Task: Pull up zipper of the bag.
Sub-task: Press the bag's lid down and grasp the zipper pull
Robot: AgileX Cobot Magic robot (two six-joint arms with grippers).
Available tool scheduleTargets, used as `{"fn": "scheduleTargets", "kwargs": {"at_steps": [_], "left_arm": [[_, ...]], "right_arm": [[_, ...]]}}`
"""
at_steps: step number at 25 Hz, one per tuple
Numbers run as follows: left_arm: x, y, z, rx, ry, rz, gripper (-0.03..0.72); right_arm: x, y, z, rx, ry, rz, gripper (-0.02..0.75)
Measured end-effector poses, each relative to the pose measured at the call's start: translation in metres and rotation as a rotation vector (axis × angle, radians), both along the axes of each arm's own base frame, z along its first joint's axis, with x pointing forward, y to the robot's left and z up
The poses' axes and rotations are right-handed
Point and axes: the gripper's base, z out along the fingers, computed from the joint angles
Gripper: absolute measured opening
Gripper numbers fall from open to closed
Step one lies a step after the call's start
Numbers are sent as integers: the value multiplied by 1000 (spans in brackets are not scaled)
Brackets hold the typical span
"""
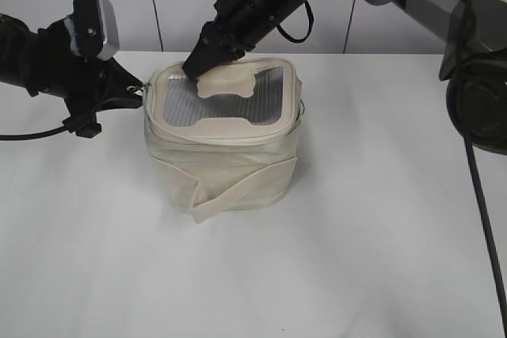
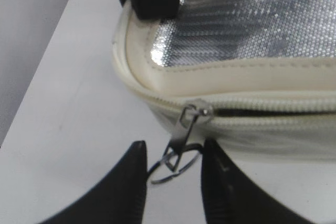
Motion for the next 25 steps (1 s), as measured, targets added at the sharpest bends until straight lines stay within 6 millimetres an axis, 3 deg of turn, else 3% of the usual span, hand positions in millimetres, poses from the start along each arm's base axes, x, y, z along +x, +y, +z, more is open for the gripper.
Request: {"fn": "scheduleTargets", "kwargs": {"at_steps": [3, 5, 10, 13, 19, 25], "left_arm": [[1, 1, 0, 8, -7, 12, 90], [1, 1, 0, 14, -9, 9, 15], [-1, 2, 0, 35, -1, 5, -1], [-6, 4, 13, 35, 6, 28, -1], [-38, 8, 38, -5, 86, 68, -8], [-69, 10, 33, -51, 198, 112, -8]], "right_arm": [[0, 0, 0, 0, 0, 0, 41], [0, 0, 0, 0, 0, 0, 41], [0, 0, 0, 0, 0, 0, 41], [0, 0, 0, 0, 0, 0, 41], [0, 0, 0, -2, 2, -3, 41], [-3, 5, 1, 6, 19, -6, 41]]}}
